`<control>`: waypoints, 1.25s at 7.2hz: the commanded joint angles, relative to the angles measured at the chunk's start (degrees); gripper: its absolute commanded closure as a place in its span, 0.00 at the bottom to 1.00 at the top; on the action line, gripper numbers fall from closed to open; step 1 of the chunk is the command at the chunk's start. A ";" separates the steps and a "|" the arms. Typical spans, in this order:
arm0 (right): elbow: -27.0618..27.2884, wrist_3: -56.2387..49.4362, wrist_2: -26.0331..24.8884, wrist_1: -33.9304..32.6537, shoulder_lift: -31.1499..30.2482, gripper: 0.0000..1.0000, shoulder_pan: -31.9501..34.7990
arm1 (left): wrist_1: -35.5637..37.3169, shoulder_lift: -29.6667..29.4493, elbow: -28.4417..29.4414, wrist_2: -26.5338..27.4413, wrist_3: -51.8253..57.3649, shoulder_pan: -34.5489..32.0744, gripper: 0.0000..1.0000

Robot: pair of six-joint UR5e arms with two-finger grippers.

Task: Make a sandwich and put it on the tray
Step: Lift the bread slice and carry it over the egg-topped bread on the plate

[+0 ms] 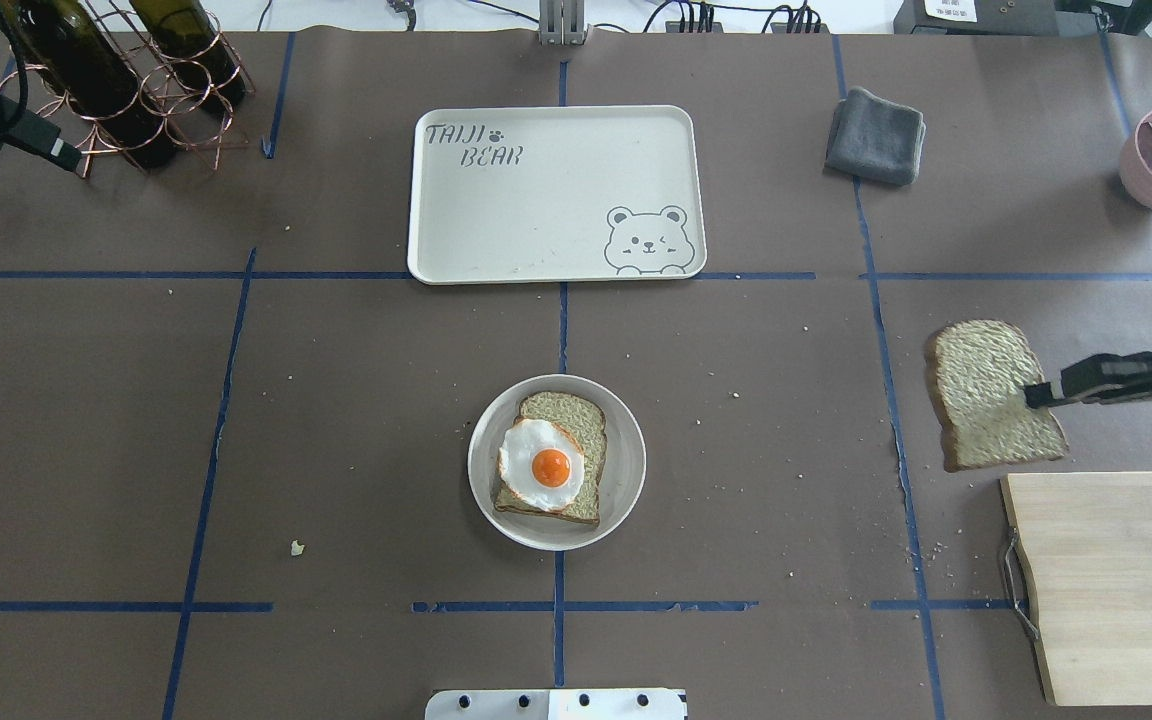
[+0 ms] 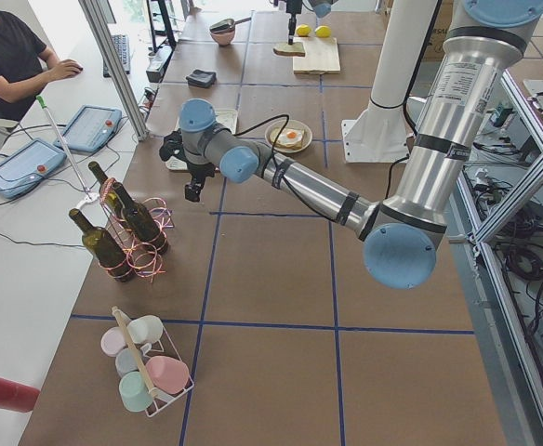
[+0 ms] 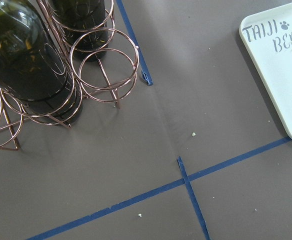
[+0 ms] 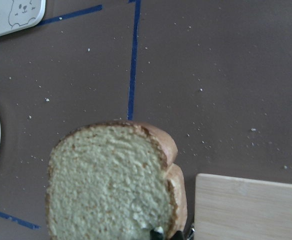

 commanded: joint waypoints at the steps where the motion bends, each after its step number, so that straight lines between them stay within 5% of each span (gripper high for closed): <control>1: -0.38 0.17 -0.34 -18.72 16.95 1.00 -3.24 | 0.00 -0.06 0.15 0.00 0.03 0.00 0.00; 3: -1.52 2.08 -9.17 -31.05 29.79 1.00 -13.14 | -0.35 -0.06 0.42 0.00 -0.06 0.00 0.00; 5: -3.10 10.60 -19.90 -31.36 35.36 1.00 -24.23 | -0.35 0.02 0.42 0.00 -0.06 0.00 0.00; 9: -11.95 13.18 -26.35 -30.75 41.52 1.00 -29.98 | -0.35 0.03 0.59 0.00 -0.06 0.00 0.00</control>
